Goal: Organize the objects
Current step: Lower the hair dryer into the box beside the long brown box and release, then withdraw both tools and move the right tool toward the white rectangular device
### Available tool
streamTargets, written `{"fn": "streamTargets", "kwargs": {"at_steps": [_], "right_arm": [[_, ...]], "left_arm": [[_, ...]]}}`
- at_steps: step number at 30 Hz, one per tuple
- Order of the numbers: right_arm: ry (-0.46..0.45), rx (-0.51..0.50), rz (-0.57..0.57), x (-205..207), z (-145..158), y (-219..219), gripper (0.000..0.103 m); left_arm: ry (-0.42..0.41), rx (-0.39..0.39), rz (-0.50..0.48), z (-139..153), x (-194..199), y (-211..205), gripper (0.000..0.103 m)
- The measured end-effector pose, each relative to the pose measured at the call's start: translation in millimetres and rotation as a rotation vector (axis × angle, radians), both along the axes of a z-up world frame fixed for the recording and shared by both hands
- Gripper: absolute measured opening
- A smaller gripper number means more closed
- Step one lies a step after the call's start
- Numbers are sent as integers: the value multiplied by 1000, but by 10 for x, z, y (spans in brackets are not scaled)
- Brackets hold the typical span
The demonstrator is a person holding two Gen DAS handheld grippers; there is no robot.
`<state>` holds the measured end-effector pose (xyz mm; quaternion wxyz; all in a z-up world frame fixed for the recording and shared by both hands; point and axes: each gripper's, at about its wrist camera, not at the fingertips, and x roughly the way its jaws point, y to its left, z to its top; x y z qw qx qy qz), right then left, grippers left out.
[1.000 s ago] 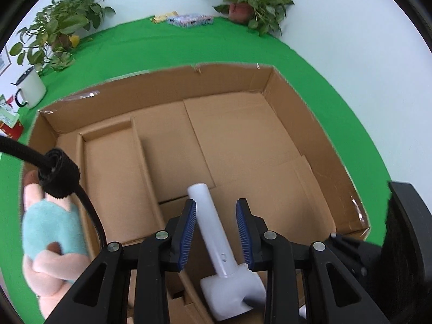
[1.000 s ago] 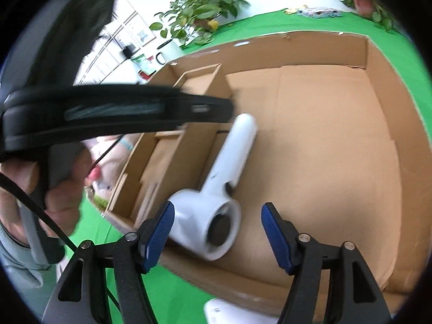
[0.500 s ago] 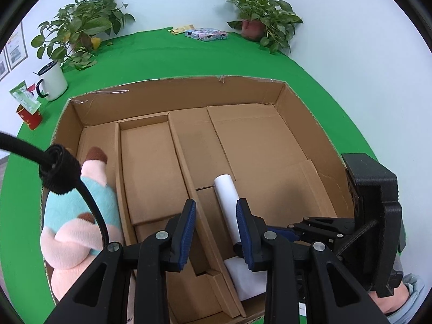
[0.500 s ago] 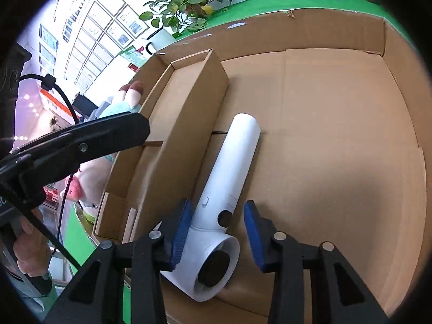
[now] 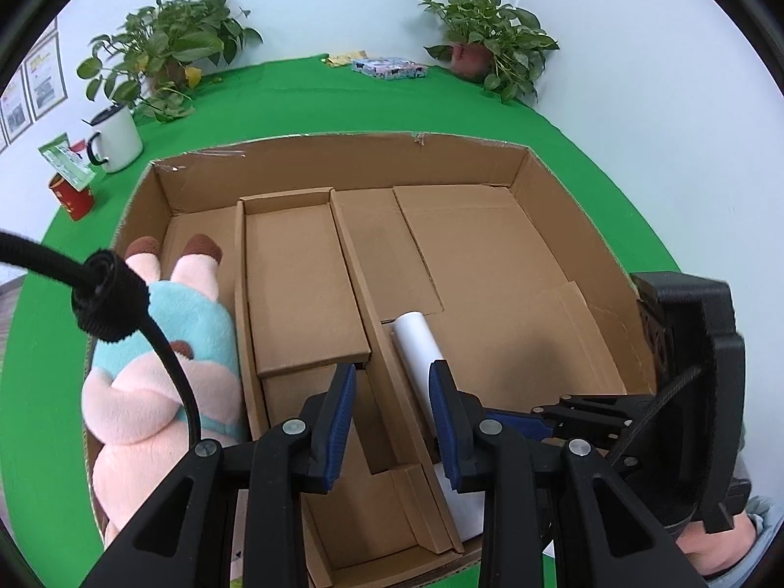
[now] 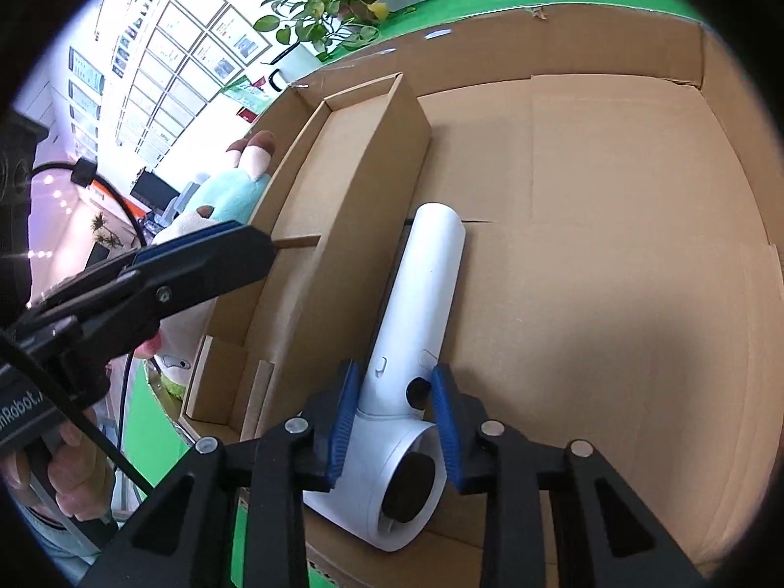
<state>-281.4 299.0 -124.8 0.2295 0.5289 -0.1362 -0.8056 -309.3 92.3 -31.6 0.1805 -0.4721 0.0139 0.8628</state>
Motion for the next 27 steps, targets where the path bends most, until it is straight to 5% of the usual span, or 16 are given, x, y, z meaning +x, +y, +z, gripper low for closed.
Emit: {"fn": "streamTargets", "kwargs": {"at_steps": [2, 6, 9, 11, 14, 27], "right_arm": [[7, 8, -20, 28, 17, 15, 35], [89, 67, -67, 180, 161, 76, 83], [177, 154, -123, 381, 308, 156, 87], [226, 200, -158, 540, 376, 193, 100], [312, 257, -192, 846, 481, 210, 102], [498, 398, -289, 1654, 689, 294, 102]], "left_arm": [[17, -1, 14, 14, 48, -10, 36], [114, -24, 57, 108, 260, -14, 54], [211, -45, 98, 209, 482, 10, 73], [260, -65, 120, 263, 615, 39, 87], [324, -106, 152, 309, 846, 111, 95], [504, -108, 219, 512, 1743, 362, 95]]}}
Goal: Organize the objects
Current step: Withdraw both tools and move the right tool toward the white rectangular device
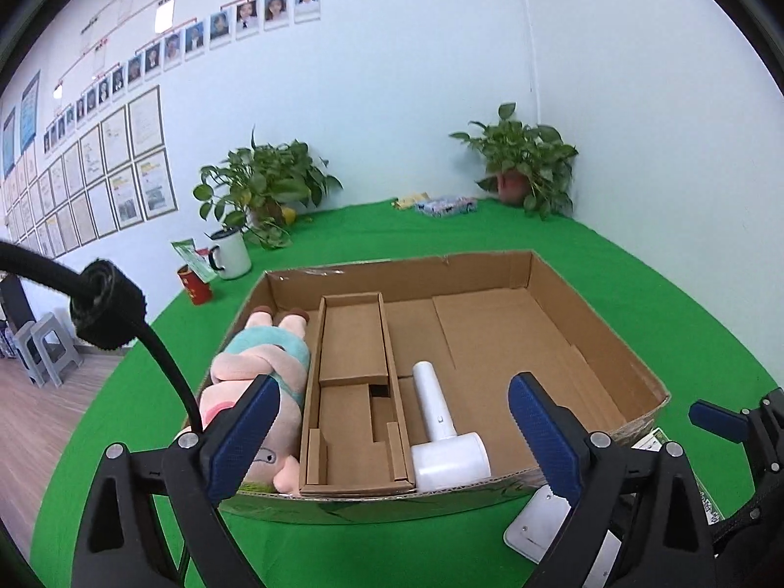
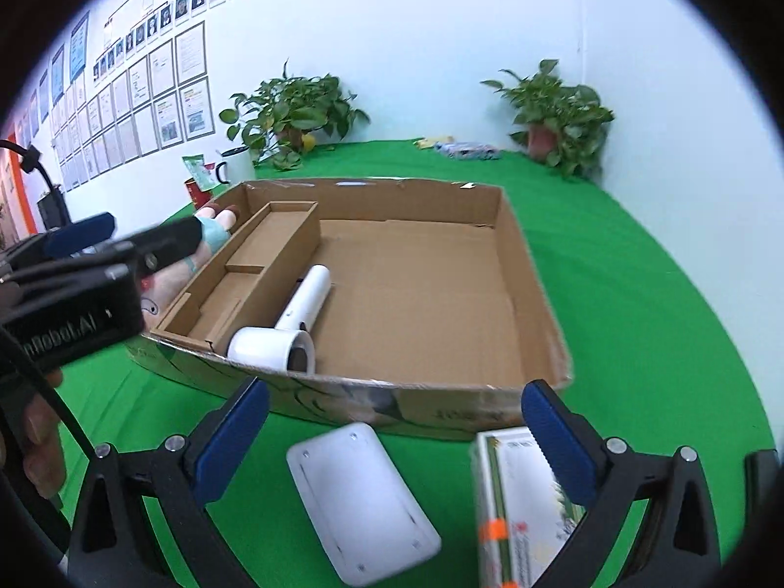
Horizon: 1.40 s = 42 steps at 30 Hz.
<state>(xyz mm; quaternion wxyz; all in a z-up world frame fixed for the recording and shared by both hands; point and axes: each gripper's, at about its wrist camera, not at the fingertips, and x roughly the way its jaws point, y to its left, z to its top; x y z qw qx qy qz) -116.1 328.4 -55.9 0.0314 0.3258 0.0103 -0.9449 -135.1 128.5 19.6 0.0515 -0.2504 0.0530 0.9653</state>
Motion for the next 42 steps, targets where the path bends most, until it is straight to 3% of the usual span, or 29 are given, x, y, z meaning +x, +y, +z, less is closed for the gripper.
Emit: {"fn": "streamTargets", "kwargs": {"at_steps": [15, 20, 24, 34, 42], "right_arm": [[40, 23, 5, 286, -26, -56, 102], [19, -20, 65, 350, -134, -84, 102], [-14, -61, 127, 397, -247, -104, 102], [-69, -111, 330, 440, -451, -235, 102], [-150, -47, 257, 179, -743, -112, 102]], "left_arm": [[-29, 29, 43, -56, 333, -193, 95], [-67, 63, 44, -186, 383, -340, 95], [-148, 113, 10, -365, 354, -431, 94], [-209, 136, -5, -598, 336, -512, 93], [-241, 145, -32, -709, 341, -510, 94]]}}
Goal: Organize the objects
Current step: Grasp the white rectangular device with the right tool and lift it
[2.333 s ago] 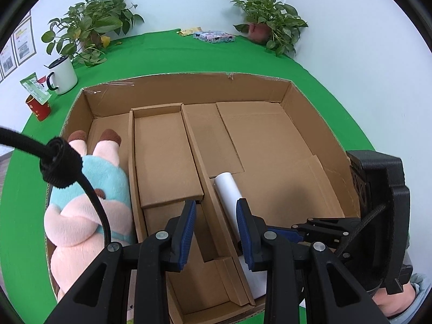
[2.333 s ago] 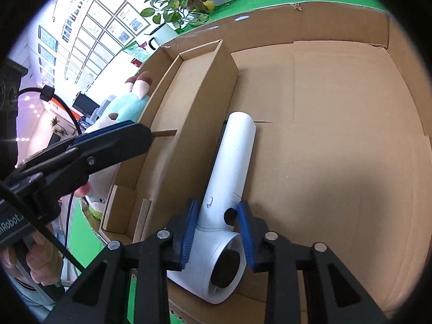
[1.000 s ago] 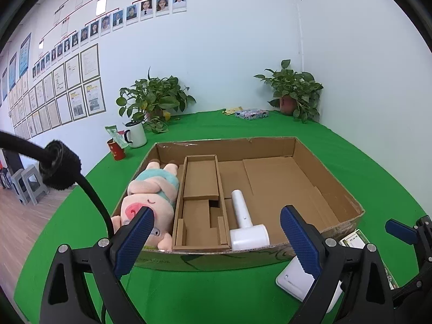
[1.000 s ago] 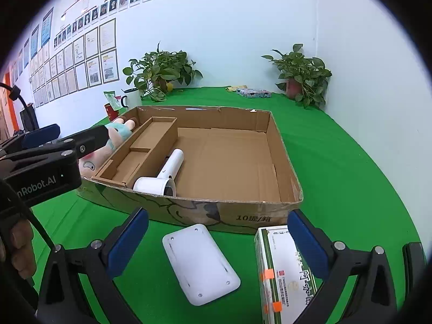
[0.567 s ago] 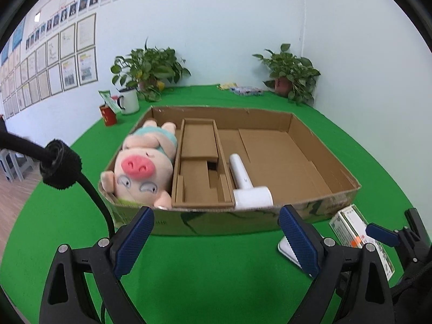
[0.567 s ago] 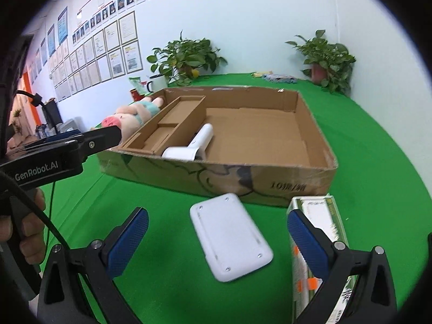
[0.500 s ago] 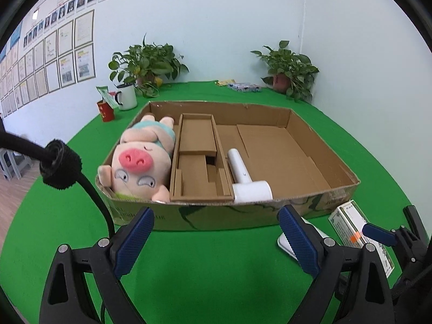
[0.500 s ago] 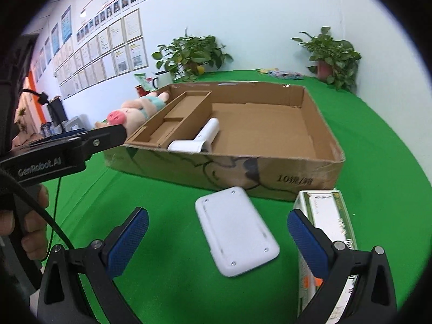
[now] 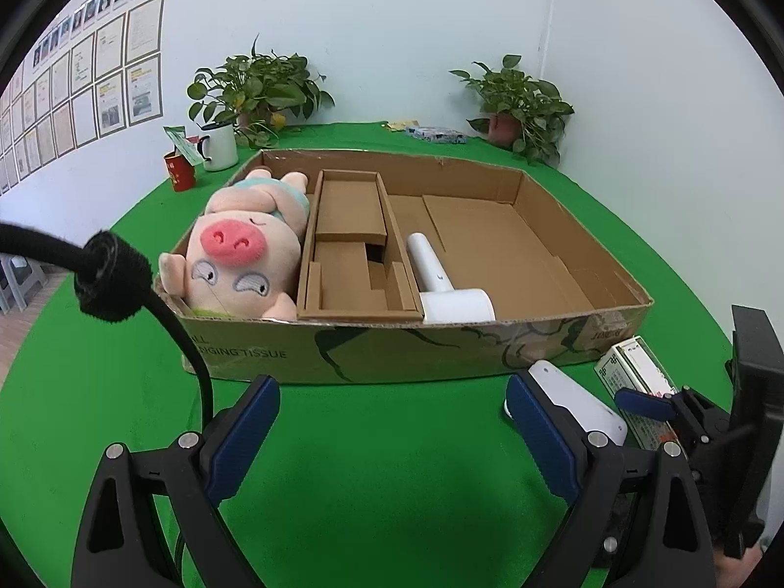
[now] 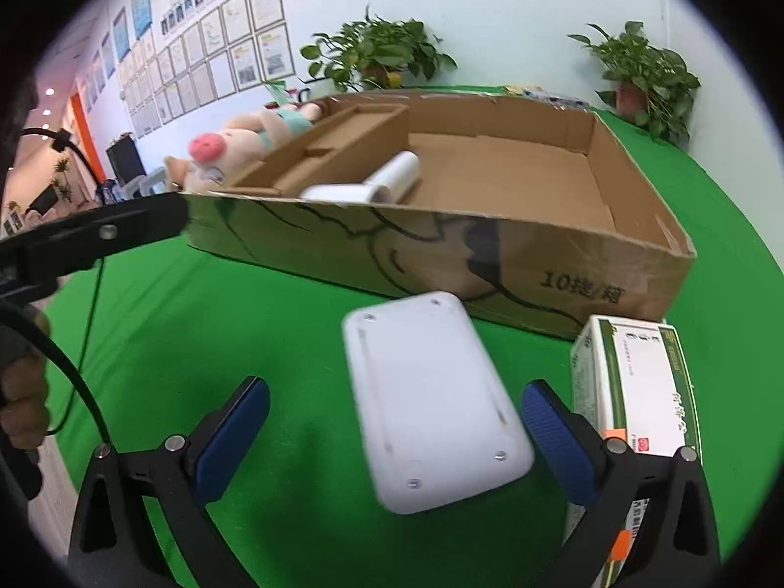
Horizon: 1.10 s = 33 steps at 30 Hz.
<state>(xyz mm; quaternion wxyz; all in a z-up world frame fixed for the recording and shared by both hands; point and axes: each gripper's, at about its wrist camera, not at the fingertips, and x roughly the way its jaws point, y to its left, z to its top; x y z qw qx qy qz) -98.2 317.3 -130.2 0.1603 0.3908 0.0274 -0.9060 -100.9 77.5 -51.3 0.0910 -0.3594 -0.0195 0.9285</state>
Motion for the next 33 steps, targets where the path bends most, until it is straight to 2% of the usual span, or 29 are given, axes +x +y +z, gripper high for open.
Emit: {"fn": "streamTargets", "kwargs": {"at_steps": [9, 12, 19, 21, 23, 26, 29, 31, 33], "right_arm": [[-24, 75, 14, -59, -111, -40, 100], [-35, 133, -7, -105, -157, -51, 75], [-58, 107, 2, -5, -160, -63, 66], [-78, 72, 0, 70, -145, -79, 66], [-98, 36, -7, 167, -136, -111, 66], [-114, -11, 13, 353, -127, -195, 66], [-99, -47, 33, 534, -83, -258, 67], [-80, -82, 38, 614, -40, -260, 88], [-32, -73, 53, 685, 6, -264, 88]], "left_arm": [[-58, 27, -32, -143, -66, 36, 93], [-76, 36, -35, -178, -84, 18, 93], [-101, 67, -49, -221, -118, -7, 93], [-126, 95, -69, -257, -143, -11, 93], [-182, 157, -111, -318, -181, -22, 93], [-274, 304, -194, -432, -254, -30, 93], [-312, 333, -233, -507, -266, 17, 92], [-340, 348, -258, -558, -267, 50, 89], [-374, 389, -285, -610, -263, 70, 86]]}}
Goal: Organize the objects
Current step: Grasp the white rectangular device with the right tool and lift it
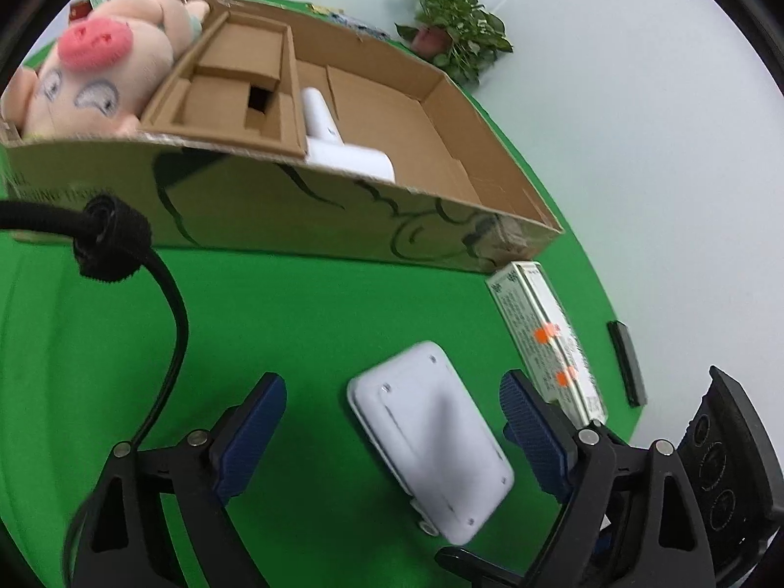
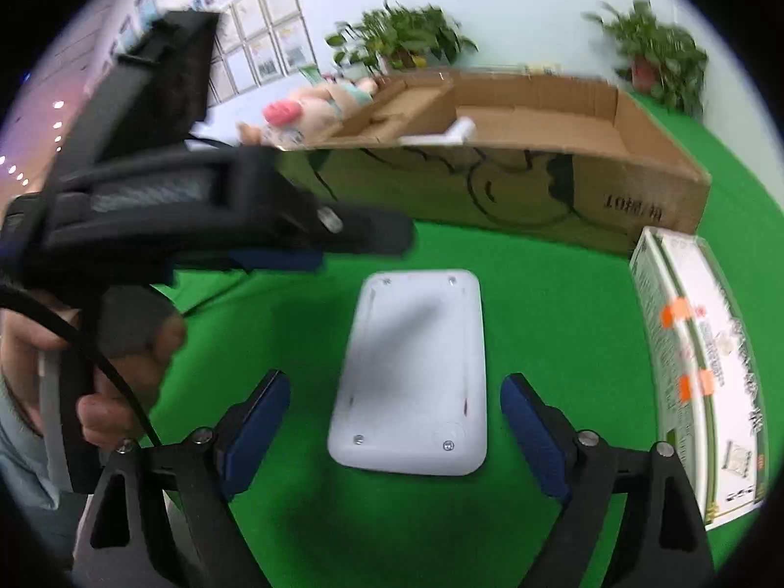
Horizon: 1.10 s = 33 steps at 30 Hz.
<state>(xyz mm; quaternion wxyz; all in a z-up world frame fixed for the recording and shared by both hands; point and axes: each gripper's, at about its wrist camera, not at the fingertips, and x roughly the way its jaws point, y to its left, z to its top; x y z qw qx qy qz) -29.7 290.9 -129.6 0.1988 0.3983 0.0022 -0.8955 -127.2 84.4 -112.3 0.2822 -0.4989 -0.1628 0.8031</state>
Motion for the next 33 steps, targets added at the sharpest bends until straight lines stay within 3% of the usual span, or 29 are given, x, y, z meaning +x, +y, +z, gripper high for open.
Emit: {"fn": "streamTargets", "kwargs": {"at_steps": [3, 5, 7, 12, 20, 23, 26, 33], "right_arm": [[38, 27, 32, 37, 8, -26, 88], [38, 35, 47, 24, -14, -51, 88], [31, 47, 43, -22, -48, -58, 88], [-11, 12, 28, -137, -94, -20, 88], [-21, 17, 24, -136, -107, -70, 87], [-22, 42, 4, -122, -122, -76, 83], [-37, 76, -27, -141, -181, -77, 70], [-44, 71, -44, -175, -172, -60, 69]], "left_arm": [[-35, 44, -34, -65, 29, 36, 81], [-50, 57, -49, -111, 51, 61, 65], [-75, 53, -63, -170, 68, 96, 60], [-80, 57, -74, -215, 128, 163, 57], [-88, 33, -82, -260, 156, 245, 37], [-89, 27, -79, -267, 164, 235, 34], [-92, 35, -76, -293, 163, 255, 33], [-92, 34, -73, -272, 170, 213, 32]]}}
